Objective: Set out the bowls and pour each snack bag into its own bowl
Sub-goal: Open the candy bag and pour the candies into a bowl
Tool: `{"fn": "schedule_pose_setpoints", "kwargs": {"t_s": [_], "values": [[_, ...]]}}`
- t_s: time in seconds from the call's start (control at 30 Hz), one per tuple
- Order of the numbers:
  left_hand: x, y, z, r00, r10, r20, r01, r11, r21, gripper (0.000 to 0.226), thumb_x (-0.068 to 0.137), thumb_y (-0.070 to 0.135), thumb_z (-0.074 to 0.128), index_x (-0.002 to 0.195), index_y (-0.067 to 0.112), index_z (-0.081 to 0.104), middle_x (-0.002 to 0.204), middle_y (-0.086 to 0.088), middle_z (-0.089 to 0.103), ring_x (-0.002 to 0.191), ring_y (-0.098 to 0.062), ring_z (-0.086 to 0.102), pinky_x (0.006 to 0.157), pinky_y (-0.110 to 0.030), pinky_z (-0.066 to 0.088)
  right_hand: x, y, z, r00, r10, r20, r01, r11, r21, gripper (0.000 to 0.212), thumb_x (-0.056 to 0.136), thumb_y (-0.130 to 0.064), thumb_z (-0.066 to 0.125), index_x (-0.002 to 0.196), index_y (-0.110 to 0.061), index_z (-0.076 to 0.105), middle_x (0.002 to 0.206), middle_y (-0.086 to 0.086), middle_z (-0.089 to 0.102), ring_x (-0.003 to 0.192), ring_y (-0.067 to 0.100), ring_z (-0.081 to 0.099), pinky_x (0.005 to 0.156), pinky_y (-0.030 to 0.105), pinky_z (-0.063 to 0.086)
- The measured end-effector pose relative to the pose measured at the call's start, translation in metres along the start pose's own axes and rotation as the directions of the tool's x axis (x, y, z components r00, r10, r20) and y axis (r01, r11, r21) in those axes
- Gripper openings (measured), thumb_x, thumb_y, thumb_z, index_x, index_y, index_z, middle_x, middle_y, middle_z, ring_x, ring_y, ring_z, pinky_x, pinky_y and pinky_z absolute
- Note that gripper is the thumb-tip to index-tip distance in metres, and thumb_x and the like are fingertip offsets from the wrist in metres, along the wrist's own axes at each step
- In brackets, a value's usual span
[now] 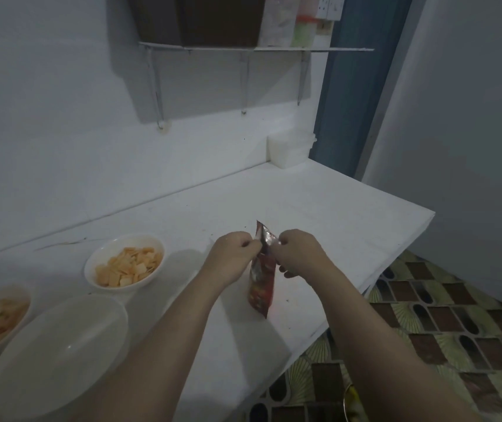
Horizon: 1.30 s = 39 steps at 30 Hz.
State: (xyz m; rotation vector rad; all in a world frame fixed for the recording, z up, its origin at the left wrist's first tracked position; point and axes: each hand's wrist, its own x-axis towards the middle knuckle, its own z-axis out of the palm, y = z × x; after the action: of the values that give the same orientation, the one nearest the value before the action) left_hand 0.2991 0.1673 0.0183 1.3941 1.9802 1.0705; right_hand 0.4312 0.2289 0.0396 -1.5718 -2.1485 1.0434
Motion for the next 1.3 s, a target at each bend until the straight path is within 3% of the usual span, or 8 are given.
{"fn": "schedule_pose_setpoints", "kwargs": {"t_s": [0.13,0.27,0.43,0.5,0.63,0.83,1.13,1.3], "values": [[0.000,0.001,-0.002,1.000,0.000,-0.014,0.001,0.999,0.048,0.030,0.090,0.025,0.050,0.064,0.010,0.047,0.066,-0.008,0.048,0.059,-0.020,0.040,0.059,-0.031,0.031,0.006,0.000,-0.001,0.999,0.046,-0.008,-0.046,0.999,-0.014,0.041,0.089,-0.041,0.055,0.089,-0.001,0.063,0.089,0.013,0.074,0.073,0.026,0.074,0.072,0.042,0.064],[-0.001,0.008,-0.004,0.998,0.039,0.055,-0.044,0.996,0.084,0.031,0.089,0.021,0.050,0.060,0.013,0.042,0.066,-0.008,0.049,0.060,-0.019,0.043,0.060,-0.033,0.031,0.013,-0.014,0.000,0.998,-0.012,0.054,0.020,0.991,-0.132,0.028,0.093,-0.031,0.053,0.093,-0.006,0.065,0.089,0.010,0.071,0.078,0.025,0.073,0.071,0.039,0.064],[-0.002,0.001,-0.005,0.973,0.019,-0.228,0.026,0.980,0.195,0.049,0.090,0.042,0.053,0.053,0.014,0.036,0.053,-0.002,0.036,0.052,-0.020,0.035,0.053,-0.030,0.026,0.018,-0.008,-0.002,0.958,-0.090,-0.273,0.058,0.991,-0.120,0.027,0.094,-0.014,0.046,0.067,-0.009,0.048,0.067,0.004,0.054,0.067,0.024,0.056,0.053,0.026,0.043],[-0.008,0.002,0.000,0.960,0.038,-0.276,-0.005,0.993,0.120,0.046,0.089,0.034,0.054,0.053,0.013,0.035,0.051,-0.001,0.035,0.052,-0.019,0.034,0.052,-0.030,0.026,0.010,-0.008,0.004,0.922,-0.166,-0.349,0.148,0.986,-0.079,0.032,0.096,-0.013,0.045,0.065,-0.008,0.041,0.061,0.002,0.043,0.058,0.018,0.040,0.049,0.028,0.028],[-0.012,0.009,0.000,0.959,-0.074,-0.274,-0.004,0.962,-0.273,0.034,0.095,0.028,0.046,0.073,0.002,0.051,0.069,-0.011,0.051,0.066,-0.018,0.047,0.064,-0.035,0.041,-0.011,-0.010,0.004,0.848,-0.278,-0.452,0.296,0.955,-0.031,0.032,0.103,-0.017,0.044,0.073,-0.006,0.049,0.064,-0.001,0.047,0.058,0.011,0.041,0.053,0.024,0.033],[0.012,0.008,-0.009,0.912,-0.408,0.043,0.386,0.816,-0.430,0.045,0.103,0.040,0.037,0.135,0.010,0.047,0.132,-0.009,0.054,0.116,-0.029,0.055,0.102,-0.042,0.047,-0.038,-0.015,-0.014,0.806,-0.357,-0.472,0.409,0.912,0.010,0.028,0.104,-0.022,0.046,0.083,-0.008,0.059,0.079,0.004,0.061,0.076,0.018,0.057,0.059,0.020,0.040],[0.018,0.020,-0.010,0.911,-0.377,0.169,0.350,0.487,-0.800,0.038,0.102,0.034,0.040,0.124,0.011,0.061,0.123,-0.015,0.065,0.114,-0.036,0.062,0.103,-0.052,0.048,-0.058,-0.017,-0.021,0.718,-0.464,-0.519,0.562,0.826,0.039,0.028,0.102,-0.024,0.048,0.085,-0.009,0.063,0.080,0.002,0.065,0.084,0.012,0.057,0.064,0.026,0.050],[0.016,0.022,-0.013,0.912,-0.409,0.040,0.265,0.510,-0.819,0.039,0.102,0.032,0.033,0.115,0.010,0.062,0.116,-0.016,0.067,0.106,-0.036,0.065,0.098,-0.054,0.050,-0.069,-0.026,-0.027,0.673,-0.524,-0.522,0.640,0.767,0.055,0.033,0.099,-0.030,0.048,0.082,-0.009,0.065,0.078,0.000,0.067,0.086,0.009,0.058,0.063,0.028,0.052]]}}
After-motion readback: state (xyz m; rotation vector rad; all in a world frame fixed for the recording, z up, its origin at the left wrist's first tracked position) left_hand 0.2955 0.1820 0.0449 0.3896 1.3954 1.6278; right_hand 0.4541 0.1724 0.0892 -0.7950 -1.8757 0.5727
